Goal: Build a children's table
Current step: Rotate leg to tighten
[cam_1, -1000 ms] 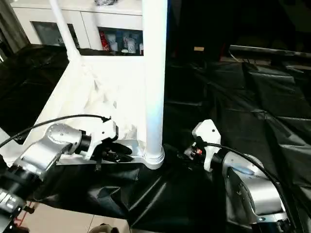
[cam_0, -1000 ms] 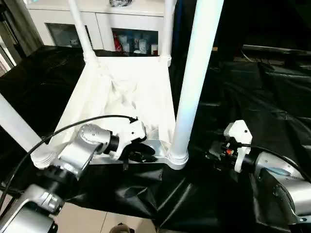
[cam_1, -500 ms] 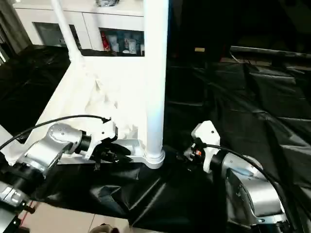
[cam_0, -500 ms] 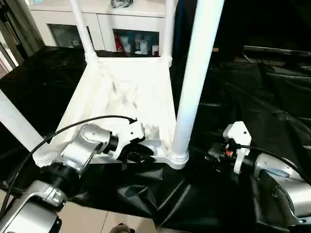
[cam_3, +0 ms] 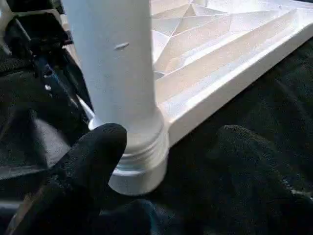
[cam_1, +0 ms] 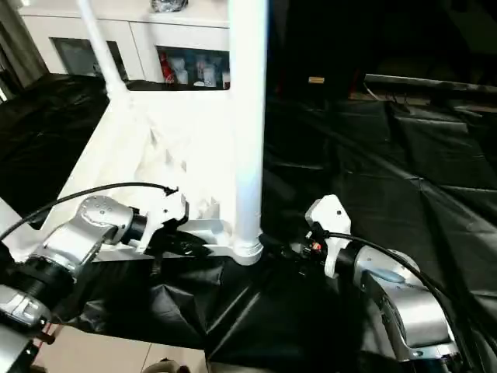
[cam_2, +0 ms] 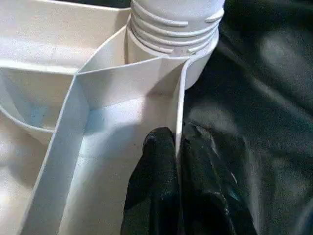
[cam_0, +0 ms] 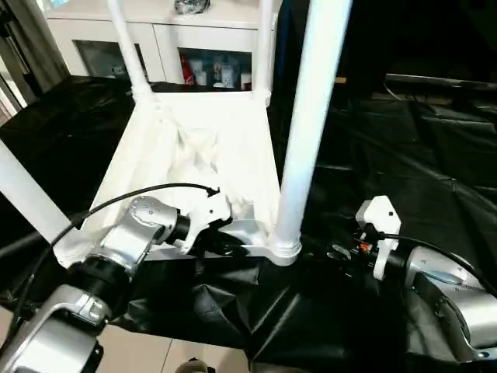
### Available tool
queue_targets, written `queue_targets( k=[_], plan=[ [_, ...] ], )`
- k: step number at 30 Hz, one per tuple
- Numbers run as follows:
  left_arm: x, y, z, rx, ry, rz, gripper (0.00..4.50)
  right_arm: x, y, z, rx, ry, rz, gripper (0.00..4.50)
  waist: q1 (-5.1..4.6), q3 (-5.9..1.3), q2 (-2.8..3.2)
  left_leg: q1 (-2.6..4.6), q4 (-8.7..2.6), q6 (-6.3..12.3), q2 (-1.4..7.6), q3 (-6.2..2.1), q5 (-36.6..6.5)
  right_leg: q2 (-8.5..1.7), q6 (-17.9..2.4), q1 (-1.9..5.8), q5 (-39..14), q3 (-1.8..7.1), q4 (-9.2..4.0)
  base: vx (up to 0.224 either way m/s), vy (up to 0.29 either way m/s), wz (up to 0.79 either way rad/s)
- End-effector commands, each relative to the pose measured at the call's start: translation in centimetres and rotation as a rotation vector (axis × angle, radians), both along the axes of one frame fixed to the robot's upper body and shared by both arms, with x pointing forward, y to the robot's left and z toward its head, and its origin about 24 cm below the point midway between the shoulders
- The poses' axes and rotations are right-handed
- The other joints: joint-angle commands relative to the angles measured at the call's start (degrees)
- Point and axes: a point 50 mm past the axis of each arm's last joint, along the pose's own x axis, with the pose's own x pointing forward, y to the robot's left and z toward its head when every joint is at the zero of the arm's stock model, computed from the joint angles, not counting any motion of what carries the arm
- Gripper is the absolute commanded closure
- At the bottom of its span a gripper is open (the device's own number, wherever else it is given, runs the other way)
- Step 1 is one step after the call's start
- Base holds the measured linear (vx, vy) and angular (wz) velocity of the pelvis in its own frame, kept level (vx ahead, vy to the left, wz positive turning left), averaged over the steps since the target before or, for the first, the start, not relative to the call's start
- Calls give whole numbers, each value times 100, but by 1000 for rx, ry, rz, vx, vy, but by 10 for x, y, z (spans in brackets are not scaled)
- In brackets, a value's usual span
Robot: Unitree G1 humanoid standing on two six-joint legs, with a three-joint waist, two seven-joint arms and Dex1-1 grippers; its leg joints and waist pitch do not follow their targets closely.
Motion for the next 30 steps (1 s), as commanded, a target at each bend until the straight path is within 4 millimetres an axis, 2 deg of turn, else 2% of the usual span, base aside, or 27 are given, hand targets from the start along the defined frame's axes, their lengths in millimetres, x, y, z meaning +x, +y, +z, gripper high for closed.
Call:
queue_targets(
  k=[1,3,4,10,11,13,15,16,19,22,24,25,26,29,30],
  plan=[
    [-2,-1,11,-115,-22,58,450,0,4,0,37,24,30,26,55,-449,-132,-3,-372,156,104,-24,-1187,-363,-1084,346,-1409,227,-411,0,0,0],
    [-3,-1,10,-112,-34,64,450,-1,5,0,42,31,39,11,65,-440,-114,0,-362,212,86,-7,-1139,-355,-1004,321,-1598,227,-442,0,0,0],
    [-4,-1,10,-107,-42,68,450,-1,5,-1,42,33,44,3,65,-442,-156,-4,-362,219,89,-6,-1116,-359,-979,328,-1630,227,-438,0,0,0],
    [-8,-1,4,-20,-80,36,450,2,7,-6,-4,35,78,3,67,-415,-150,7,-386,161,91,-16,-1250,-367,-754,290,-2147,224,-486,0,0,0],
    [-8,-2,3,-20,-71,41,450,3,7,-10,-25,37,78,3,58,-416,-190,-1,-387,157,94,-13,-1253,-372,-733,298,-2147,230,-486,0,0,0],
    [-9,-4,2,-25,-62,41,450,5,7,-12,-44,36,70,3,63,-420,-176,11,-385,146,95,-10,-1217,-370,-773,281,-2090,230,-478,0,0,0],
    [-9,-5,1,-31,-52,37,450,7,10,-14,-57,24,63,3,55,-429,-191,1,-381,154,91,-12,-1173,-368,-805,293,-1947,231,-453,0,0,0],
    [-10,-6,0,-30,-45,32,450,11,13,-15,-48,25,48,3,60,-432,-169,10,-378,155,95,-10,-1170,-367,-814,287,-1910,234,-453,0,0,0],
    [-8,-7,-2,-11,-59,29,450,19,22,-15,-32,10,45,3,43,-425,-205,-2,-376,149,78,-5,-1166,-368,-806,296,-1990,225,-464,0,0,0],
    [-8,-6,-3,-1,-57,19,450,20,25,-15,-39,-1,64,3,50,-426,-192,12,-375,138,90,-6,-1178,-367,-786,286,-1974,238,-462,0,0,0],
    [-5,-8,-2,-22,-73,37,450,20,25,-13,-29,-1,71,3,58,-431,-213,11,-378,145,88,-6,-1176,-361,-781,291,-1927,234,-452,0,0,0],
    [-3,-9,-1,-36,-85,43,391,18,24,-12,-15,1,79,0,70,-435,-208,22,-374,150,91,-4,-1180,-366,-796,288,-1898,239,-447,0,0,0],
    [-2,-9,0,-42,-90,51,391,17,24,-11,-11,-2,81,0,74,-435,-210,16,-374,161,90,-3,-1167,-366,-803,291,-1876,240,-447,0,0,0],
    [-1,-8,3,-52,-93,45,380,17,23,-11,-6,-6,78,0,102,-444,-167,32,-372,140,103,-8,-1223,-370,-885,277,-1777,237,-440,0,0,0],
    [-1,-8,3,-52,-93,45,364,17,23,-11,-6,-6,78,0,110,-446,-182,28,-376,125,105,-11,-1268,-360,-898,282,-1720,235,-434,0,0,0]
  ],
)
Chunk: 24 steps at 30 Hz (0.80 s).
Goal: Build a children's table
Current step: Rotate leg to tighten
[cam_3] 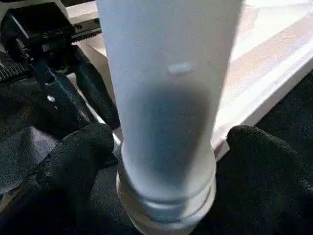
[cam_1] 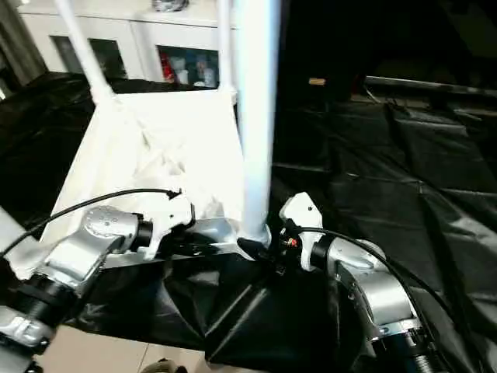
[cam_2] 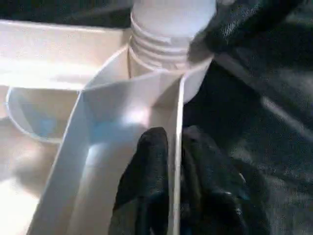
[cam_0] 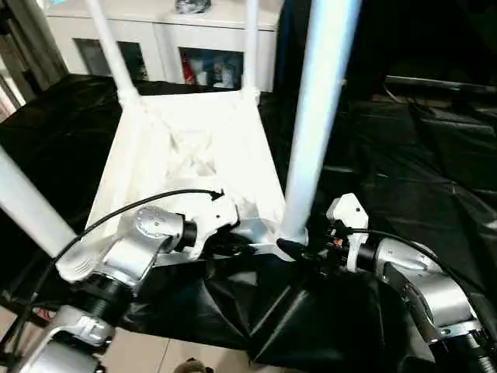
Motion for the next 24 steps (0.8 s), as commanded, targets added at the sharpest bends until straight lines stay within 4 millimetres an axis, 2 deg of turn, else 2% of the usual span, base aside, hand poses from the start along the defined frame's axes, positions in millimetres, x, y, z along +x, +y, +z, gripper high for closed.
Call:
queue_targets(
  k=[1,3,4,11,12,16,19,20,22,24],
  plan=[
    [4,2,7,-8,-29,5,351,0,-3,5,13,-25,-6,0,32,-418,-88,29,-390,119,101,-14,-1286,-354,-935,287,-1680,237,-443,0,0,0],
    [2,4,8,3,-38,-36,343,-2,-6,4,25,-24,-29,0,58,-419,-60,32,-395,104,102,-21,-1347,-364,-909,288,-1723,243,-448,0,0,0],
    [2,4,9,2,-41,-38,343,-2,-7,4,22,-29,-38,0,69,-417,-72,38,-396,91,103,-16,-1388,-362,-897,283,-1749,245,-459,0,0,0],
    [4,23,4,134,-73,-59,273,-4,-10,5,27,-35,-46,0,109,-423,-37,50,-416,13,104,-36,-1507,-359,-830,286,-1779,244,-456,0,0,0],
    [6,26,5,144,-89,-46,262,-4,-11,6,27,-38,-48,0,114,-424,-9,53,-416,-7,104,-40,-1520,-356,-843,283,-1742,242,-446,0,0,0],
    [15,42,14,158,-176,45,229,-6,-16,9,46,-46,-64,0,122,-425,-36,53,-416,-25,107,-37,-1571,-363,-894,288,-1676,241,-447,0,0,0],
    [15,49,18,170,-196,63,207,-8,-18,11,52,-48,-67,0,137,-419,-23,55,-420,-22,110,-42,-1613,-365,-880,283,-1743,244,-447,0,0,0],
    [15,51,18,174,-201,65,197,-9,-18,11,56,-48,-68,0,120,-415,-35,34,-427,-29,100,-46,-1619,-367,-856,301,-1810,238,-447,0,0,0],
    [13,57,21,164,-215,97,185,-11,-21,13,67,-49,-71,0,116,-405,-27,42,-427,-43,100,-46,-1662,-376,-816,288,-1991,234,-470,0,0,0],
    [11,67,22,176,-256,151,185,-15,-24,17,77,-53,-74,0,127,-399,-49,64,-429,-39,116,-51,-1752,-384,-755,268,-2207,238,-484,0,0,0]
  ],
)
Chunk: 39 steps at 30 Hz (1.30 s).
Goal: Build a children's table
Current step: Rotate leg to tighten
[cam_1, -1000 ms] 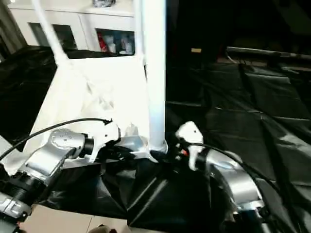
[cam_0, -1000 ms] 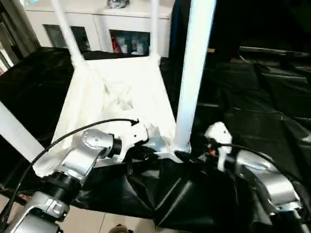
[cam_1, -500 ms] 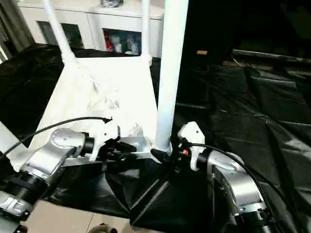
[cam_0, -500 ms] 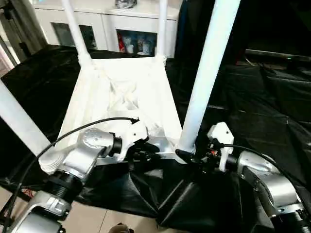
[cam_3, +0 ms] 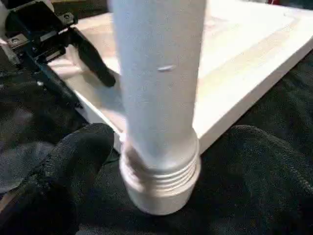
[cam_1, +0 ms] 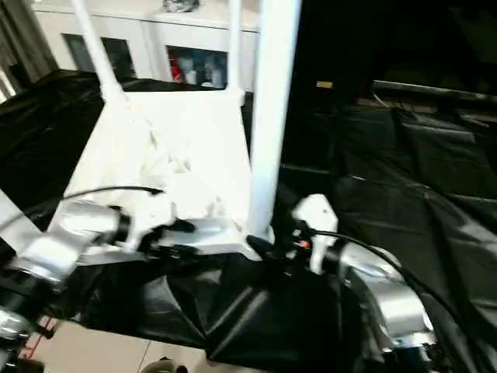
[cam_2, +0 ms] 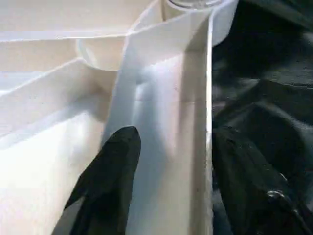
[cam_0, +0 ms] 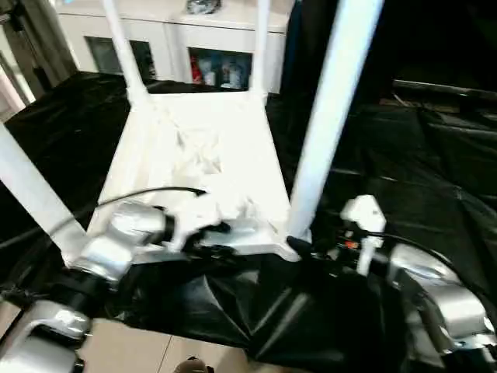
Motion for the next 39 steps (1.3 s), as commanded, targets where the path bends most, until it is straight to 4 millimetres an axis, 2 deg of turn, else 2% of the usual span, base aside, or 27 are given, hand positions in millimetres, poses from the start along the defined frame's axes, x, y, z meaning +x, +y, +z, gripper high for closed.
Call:
queue_targets(
  k=[1,6,8,9,10,11,12,17,18,20,22,23,25,26,27,28,29,30,31,32,33,34,35,36,37,38,39],
  plan=[
    [1,19,8,7,-79,101,185,-4,-6,9,21,-18,-6,0,32,-385,-42,50,-438,-21,121,-47,-1769,-375,-726,254,-2229,242,-498,0,0,0],
    [-6,27,13,-71,-105,163,185,-12,-11,11,15,-15,-11,0,32,-369,-20,63,-451,-39,119,-55,-1957,-375,-689,219,-2434,238,-520,0,0,0],
    [-9,29,23,-197,-154,272,185,-15,-18,13,45,-11,-75,0,23,-364,12,44,-460,-72,150,-63,-2040,-386,-777,237,-2301,246,-501,0,0,0],
    [-9,29,23,-197,-154,272,185,-15,-18,13,45,-11,-75,0,44,-350,-4,64,-455,-54,141,-59,-2066,-376,-785,214,-2354,236,-535,0,0,0],
    [-12,29,33,-320,-212,385,185,-16,-25,14,81,3,-156,0,46,-331,24,75,-449,-42,117,-55,-2171,-359,-805,191,-2454,230,-537,0,0,0],
    [-13,28,33,-333,-224,401,185,-16,-26,14,83,5,-172,0,30,-338,14,46,-456,-62,128,-67,-2158,-365,-815,231,-2417,223,-517,0,0,0],
    [-14,25,37,-385,-271,471,185,-14,-29,14,91,11,-235,0,36,-343,4,60,-450,-57,129,-65,-2144,-349,-790,213,-2432,216,-531,0,0,0],
    [-26,6,24,-564,-326,798,185,-7,-46,6,54,-9,-629,0,-28,-299,-14,22,-448,-100,86,-56,-2179,-329,-514,189,-2865,186,-630,0,0,0],
    [-31,2,18,-578,-348,846,185,-9,-47,3,37,-28,-693,0,-12,-313,-17,38,-437,-82,50,-60,-2173,-331,-340,182,-3107,170,-678,0,0,0],
    [-37,-3,5,-559,-356,885,185,-13,-46,-4,-32,-56,-724,0,-11,-310,-8,-13,-440,-39,36,-51,-2105,-347,-123,188,-3092,206,-714,0,0,0],
    [-43,-12,-9,-507,-337,873,185,-20,-42,-16,28,-6,-803,0,38,-325,-43,-53,-403,309,-20,-23,-1797,-519,-68,228,-3385,327,-759,0,0,0],
    [-43,-12,-9,-507,-337,873,185,-20,-42,-16,28,-6,-803,0,86,-312,-72,-100,-329,572,-32,-44,-1516,-706,-52,268,-3701,426,-817,0,0,0],
    [-44,-17,-7,-498,-339,869,185,-21,-38,-21,24,15,-804,0,270,-312,-153,-202,89,971,-4,-180,-925,-1311,-96,371,-4089,842,-979,4,27,2],
    [-43,-19,-5,-500,-345,875,185,-21,-36,-22,23,21,-797,0,301,-308,-141,-245,191,1017,20,-245,-839,-1454,-168,392,-4119,920,-1006,-1,113,3],
    [-43,-20,-4,-501,-350,881,185,-21,-35,-23,24,23,-797,0,341,-309,-63,-305,199,1057,88,-367,-692,-1482,-462,403,-3862,906,-980,-1,113,3],
    [-42,-23,-2,-496,-368,884,185,-20,-31,-25,35,28,-802,0,313,-299,-62,-259,-28,1221,54,-340,-719,-1143,-659,341,-3440,686,-899,2,180,1],
    [-42,-24,-2,-492,-369,881,185,-20,-30,-25,37,27,-803,0,291,-294,-43,-199,-153,1342,10,-275,-823,-923,-697,278,-3260,562,-845,0,202,8],
    [-42,-24,-2,-492,-369,881,185,-20,-30,-25,37,27,-803,0,202,-345,-13,0,-291,1692,-62,-138,-944,-580,-667,168,-2740,387,-694,0,202,8],
    [-42,-25,-3,-488,-373,878,185,-19,-28,-26,38,25,-806,0,77,-409,104,147,-391,2157,-126,-120,-778,-260,-608,83,-2058,180,-488,-18,207,7],
    [-43,-24,-5,-480,-375,876,185,-18,-27,-25,43,21,-807,0,11,-407,137,208,-424,2381,-139,-125,-742,-101,-518,20,-1796,60,-378,-40,232,2],
    [-43,-24,-5,-474,-380,867,185,-16,-26,-24,51,18,-808,0,-141,-347,185,148,-605,2570,-154,-83,-911,114,-320,-47,-1421,-172,-75,-40,232,2],
    [-43,-24,-5,-472,-381,863,185,-15,-25,-24,54,17,-808,0,-181,-329,224,115,-701,2533,-137,-57,-1158,158,-201,-46,-1331,-263,116,-56,202,0],
    [-43,-25,-5,-471,-381,859,185,-15,-25,-23,57,15,-808,0,-267,-290,118,124,-771,2299,-13,-125,-1861,-73,108,22,-997,-265,224,-72,140,-3],
    [-43,-25,-5,-471,-380,858,185,-15,-25,-23,59,14,-807,0,-276,-279,-21,76,-737,2013,-38,-38,-2176,-304,196,24,-1115,-117,-70,-72,140,-3],
    [-42,-25,-4,-473,-379,854,185,-15,-24,-23,70,11,-800,0,-42,-284,-213,36,104,1163,-212,-19,-2710,-1484,119,48,-2899,685,-935,-83,124,11],
    [-40,-26,-2,-481,-378,854,185,-15,-22,-22,82,8,-793,0,-9,-307,-225,-74,773,839,-140,-331,-2143,-2086,-30,142,-3787,1050,-1215,-43,176,-11],
    [-38,-26,-1,-459,-385,849,185,-16,-22,-22,85,6,-792,0,-170,-270,-91,-445,1176,202,-193,-891,-1031,-2142,-351,406,-4263,808,-1061,-43,176,-11]
  ],
)
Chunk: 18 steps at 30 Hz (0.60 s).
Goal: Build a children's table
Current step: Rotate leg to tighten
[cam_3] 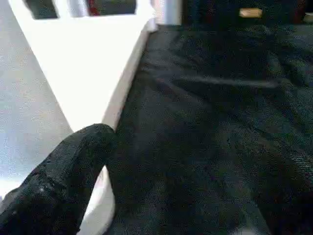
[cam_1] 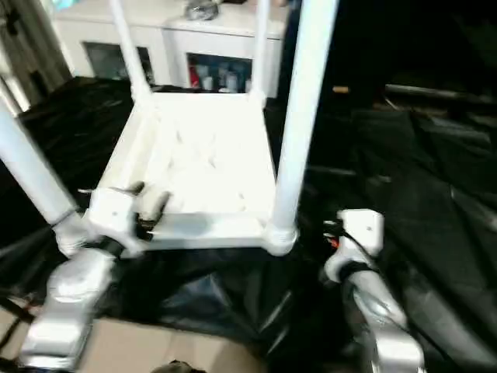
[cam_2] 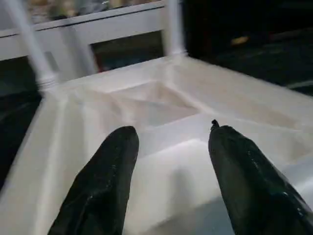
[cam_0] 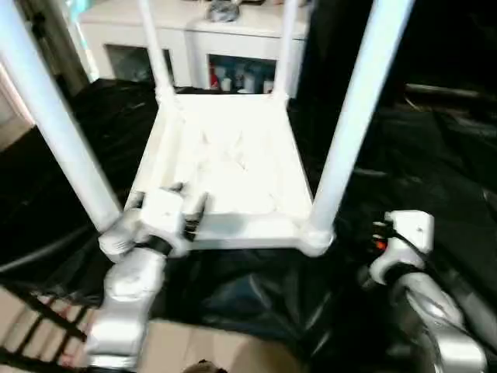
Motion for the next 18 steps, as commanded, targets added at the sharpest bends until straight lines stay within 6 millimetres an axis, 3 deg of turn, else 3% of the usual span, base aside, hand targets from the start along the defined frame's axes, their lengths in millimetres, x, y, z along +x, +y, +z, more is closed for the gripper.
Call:
queue_targets(
  k=[1,2,3,4,5,6,7,8,9,10,11,12,13,14,15,16,17,18],
  plan=[
    [5,6,4,44,-3,10,185,0,5,1,21,-17,12,0,-44,-156,-107,-38,37,-720,584,-660,-541,-1320,-810,294,-4399,351,-1149,-37,250,-47],
    [6,5,5,51,-6,10,185,-1,4,1,19,-15,10,0,-175,-110,70,13,-961,-1020,478,-549,-1533,-85,-942,277,-3951,-344,-699,-74,206,-6],
    [6,4,5,51,-7,10,185,-2,3,0,14,-12,5,0,-326,-197,343,261,-1396,-1358,751,-775,-3290,472,-703,166,-2071,-273,-337,-74,206,-6],
    [6,2,4,49,-5,8,185,-2,1,1,11,-10,-6,0,-410,-303,436,387,-1498,-2041,1010,-1028,-3641,486,-796,146,-174,-112,-19,-45,153,32],
    [6,2,4,49,-4,6,185,-2,0,1,12,-11,-9,0,-446,-262,463,358,-1640,-2017,1138,-1139,-3483,533,-816,145,64,-116,65,-45,130,5],
    [6,1,3,50,-2,6,185,-3,0,1,13,-12,-9,0,-512,-265,449,403,-1726,-1495,1447,-1309,-2826,511,-750,40,-274,-109,262,-80,135,5],
    [6,1,3,49,-1,6,185,-3,0,1,12,-12,-10,0,-502,-298,489,453,-1678,-1259,1498,-1333,-2475,515,-685,-31,-580,-79,361,-73,49,-9],
    [7,1,3,50,-2,6,185,-3,-1,1,11,-15,-13,0,-464,-339,467,494,-1667,-778,1563,-1296,-2198,515,-604,-103,-993,-3,452,-69,-27,-2],
    [7,1,4,43,-8,2,185,-3,-2,2,15,-19,-15,0,-464,-374,437,533,-1673,-511,1571,-1322,-2115,502,-574,-101,-1072,38,489,0,0,0],
    [7,2,5,27,3,13,185,-4,-3,3,27,-27,-16,0,-422,-413,332,497,-1718,231,1360,-1247,-2008,466,-689,6,-1112,158,437,-78,-84,-6],
    [8,2,5,24,11,21,185,-4,-3,3,34,-31,-15,0,-407,-404,276,441,-1703,471,1219,-1174,-2042,440,-752,68,-1084,224,336,-99,-121,-11],
    [8,2,6,21,11,23,185,-4,-3,4,37,-33,-11,0,-390,-415,114,237,-1487,670,829,-947,-1969,254,-1189,239,-869,408,-62,-99,-121,-11],
    [10,2,7,15,12,28,185,-5,-3,4,45,-39,-1,0,-337,-416,24,-16,-1184,603,530,-696,-1656,-12,-1710,374,-946,500,-463,-122,-154,-17],
    [11,3,8,5,15,44,185,-6,-2,6,51,-46,9,0,73,-375,-201,-47,-443,6,242,-226,-5,-345,-575,371,-2311,648,-786,-115,-167,-17],
    [12,3,8,-2,16,50,185,-5,-3,6,49,-47,9,0,73,-375,-201,-47,-443,6,242,-226,-5,-345,-575,371,-2311,648,-786,-115,-167,-17],
    [13,5,9,-18,19,64,185,-5,-3,6,44,-48,6,0,165,-246,-181,-75,-614,-254,293,-210,167,-205,467,360,-3767,562,-843,-87,-141,-17],
    [12,6,8,-43,16,74,185,-3,-2,7,37,-46,20,0,188,-269,-143,-60,-706,-264,344,-225,82,-169,499,380,-3878,556,-802,-70,-87,-10],
    [12,7,8,-53,15,78,185,-3,-2,8,34,-45,27,0,211,-302,-11,96,-953,-277,510,-246,-221,-63,186,330,-3673,468,-790,-70,-87,-10]
  ],
)
